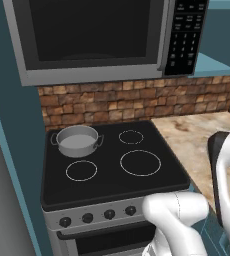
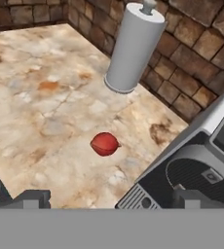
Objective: Turn on the burner for the pot on the stove. Wait thirty seconds for the pot to heat up. Then add the onion to the pot.
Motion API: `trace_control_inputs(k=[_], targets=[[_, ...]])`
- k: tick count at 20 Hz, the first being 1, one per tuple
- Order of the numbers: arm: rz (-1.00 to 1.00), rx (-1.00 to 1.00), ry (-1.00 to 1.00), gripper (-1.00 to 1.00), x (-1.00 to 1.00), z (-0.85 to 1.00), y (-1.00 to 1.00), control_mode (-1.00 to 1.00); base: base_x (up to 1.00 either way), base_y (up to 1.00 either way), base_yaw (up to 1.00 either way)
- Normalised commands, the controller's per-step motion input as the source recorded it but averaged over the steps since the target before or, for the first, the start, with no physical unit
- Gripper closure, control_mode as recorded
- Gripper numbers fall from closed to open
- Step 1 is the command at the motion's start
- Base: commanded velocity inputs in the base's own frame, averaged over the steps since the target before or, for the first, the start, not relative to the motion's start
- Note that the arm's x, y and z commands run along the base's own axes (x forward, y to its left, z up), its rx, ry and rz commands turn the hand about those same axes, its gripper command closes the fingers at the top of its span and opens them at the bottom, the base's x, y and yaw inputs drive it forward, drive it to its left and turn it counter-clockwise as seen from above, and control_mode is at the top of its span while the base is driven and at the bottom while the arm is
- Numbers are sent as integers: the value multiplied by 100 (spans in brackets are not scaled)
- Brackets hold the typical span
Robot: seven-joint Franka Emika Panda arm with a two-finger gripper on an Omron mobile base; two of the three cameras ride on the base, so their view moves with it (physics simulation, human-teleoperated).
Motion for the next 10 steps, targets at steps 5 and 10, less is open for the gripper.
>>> trace_control_inputs(k=[5,10], targets=[[-14,5,0,-100,3,-4,-31,-100,0,0,0],[0,3,0,-100,0,-4,-5,-100,0,0,0]])
